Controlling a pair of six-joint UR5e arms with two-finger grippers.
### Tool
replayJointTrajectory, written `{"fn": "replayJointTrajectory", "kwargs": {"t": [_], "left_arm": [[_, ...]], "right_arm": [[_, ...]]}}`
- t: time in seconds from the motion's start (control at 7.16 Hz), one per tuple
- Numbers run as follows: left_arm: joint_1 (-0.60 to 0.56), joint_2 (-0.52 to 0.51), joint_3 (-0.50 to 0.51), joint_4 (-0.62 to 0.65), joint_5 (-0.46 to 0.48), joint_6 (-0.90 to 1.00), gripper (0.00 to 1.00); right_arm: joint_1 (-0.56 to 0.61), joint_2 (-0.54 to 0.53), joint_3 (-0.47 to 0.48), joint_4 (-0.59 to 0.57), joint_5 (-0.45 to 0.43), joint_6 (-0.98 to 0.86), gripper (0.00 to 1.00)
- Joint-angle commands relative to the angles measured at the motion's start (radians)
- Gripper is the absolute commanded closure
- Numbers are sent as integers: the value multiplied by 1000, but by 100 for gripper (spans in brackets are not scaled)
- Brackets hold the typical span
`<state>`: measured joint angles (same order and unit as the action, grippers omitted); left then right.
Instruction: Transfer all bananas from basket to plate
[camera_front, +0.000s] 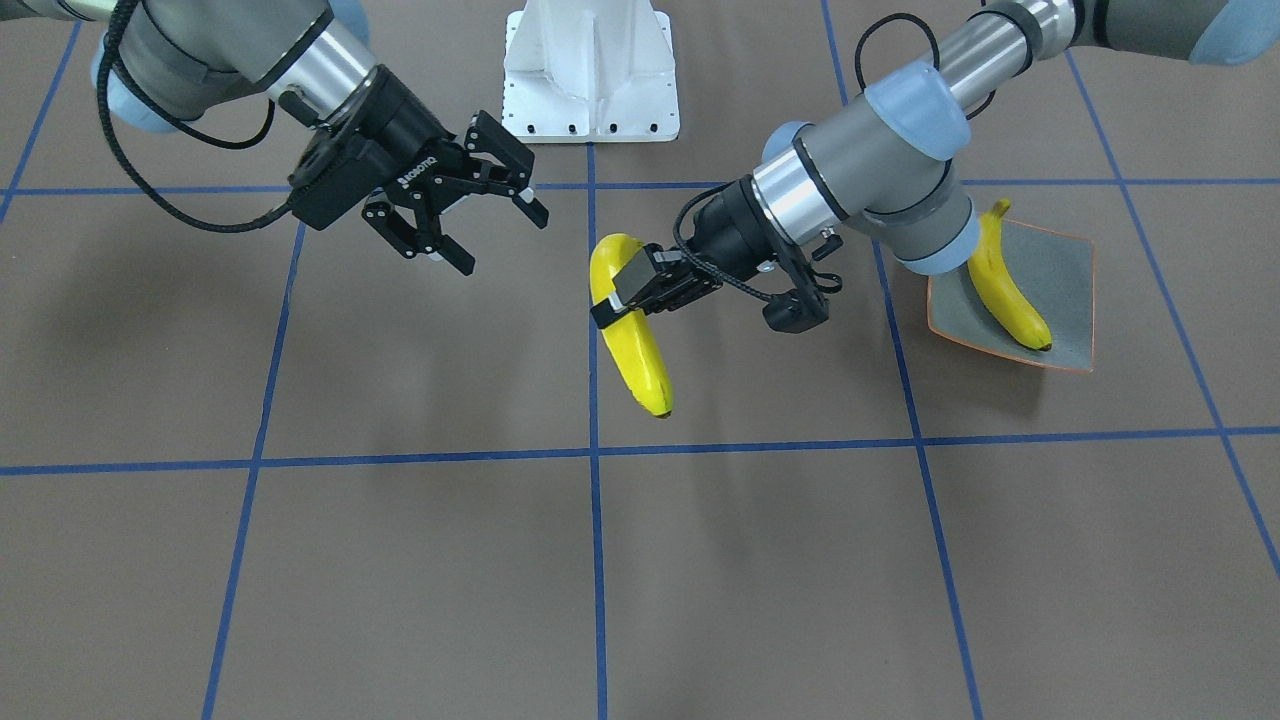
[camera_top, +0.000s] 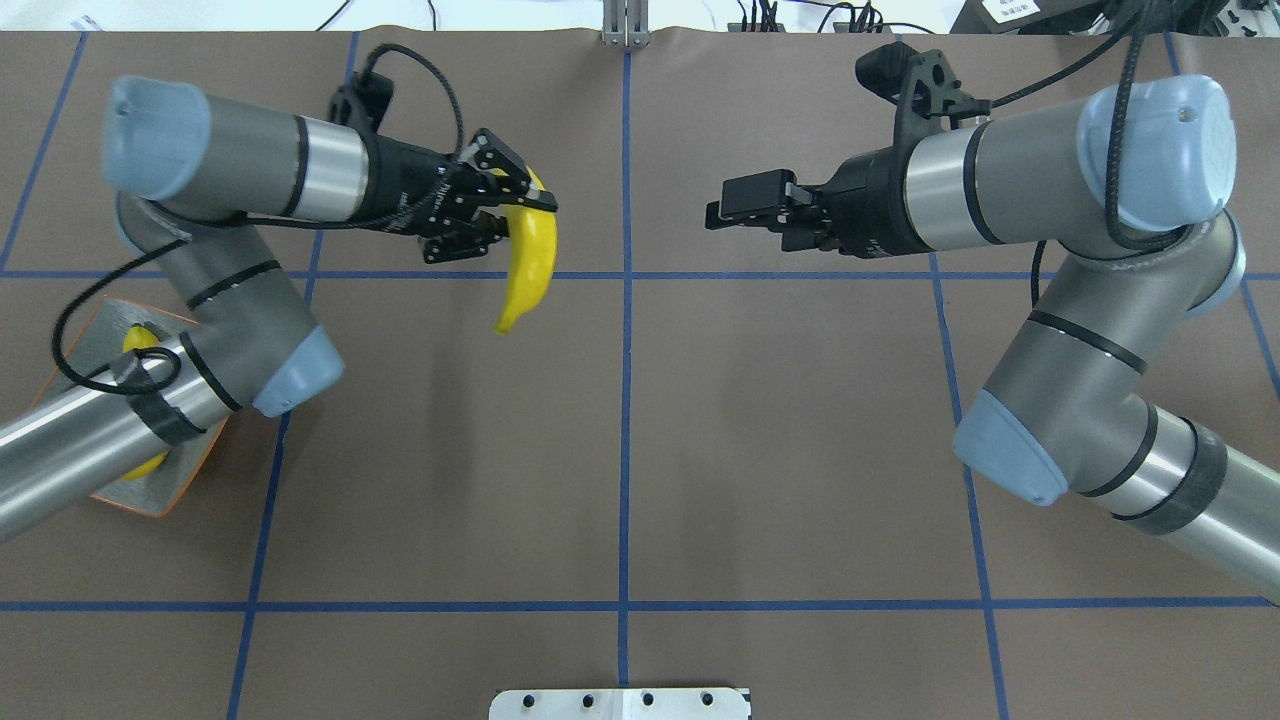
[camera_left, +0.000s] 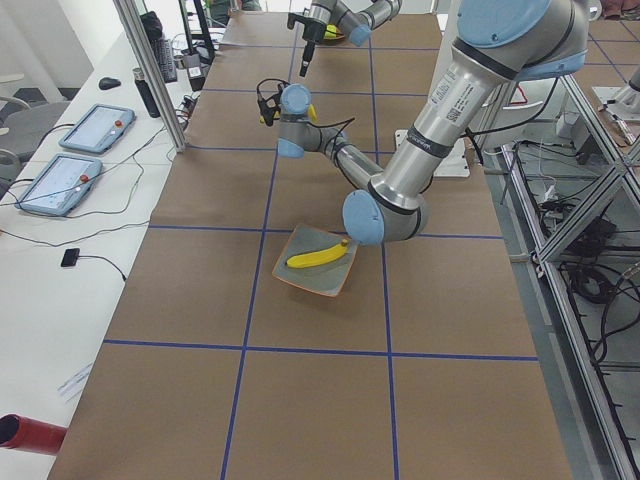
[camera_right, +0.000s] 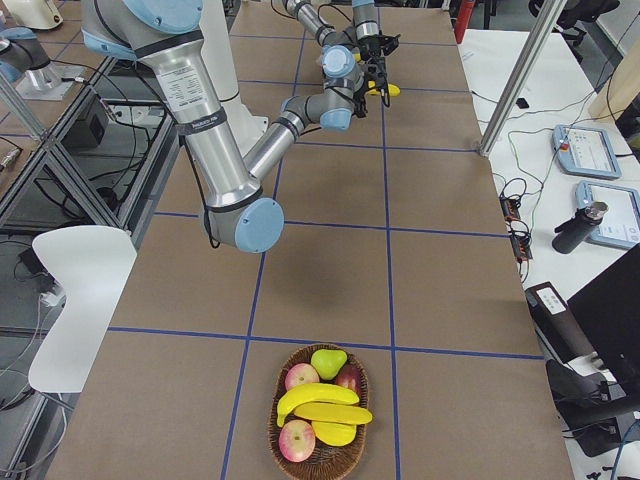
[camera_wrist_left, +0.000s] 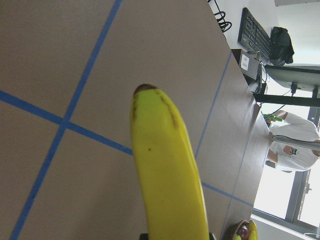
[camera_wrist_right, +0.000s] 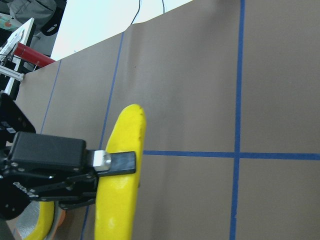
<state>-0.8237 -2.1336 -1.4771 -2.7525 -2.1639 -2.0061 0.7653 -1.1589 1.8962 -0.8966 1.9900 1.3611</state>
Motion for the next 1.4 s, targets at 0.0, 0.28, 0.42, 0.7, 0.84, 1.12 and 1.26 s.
{"fn": "replayJointTrajectory", "kwargs": {"t": [0.0,0.28,0.42,0.7,0.84,1.12,1.26], "left_arm": [[-171,166,-32,7,-193,123,100],[-215,398,-45,11,-267,347,100],[-222,464,-43,37,-267,415,100],[-247,533,-46,112,-257,475,100],[-261,579,-46,126,-257,578,100],[-316,581,-48,242,-248,755,100],[-322,586,-49,278,-232,795,100]], "right_arm": [[46,-57,-3,-1,-8,1,0],[51,-70,-9,-2,-13,3,0],[51,-90,-11,-2,-14,3,0],[51,-97,-28,-2,-34,3,0],[51,-97,-35,-2,-36,4,0],[51,-99,-29,-1,-63,15,0],[51,-101,-37,-1,-69,21,0]]}}
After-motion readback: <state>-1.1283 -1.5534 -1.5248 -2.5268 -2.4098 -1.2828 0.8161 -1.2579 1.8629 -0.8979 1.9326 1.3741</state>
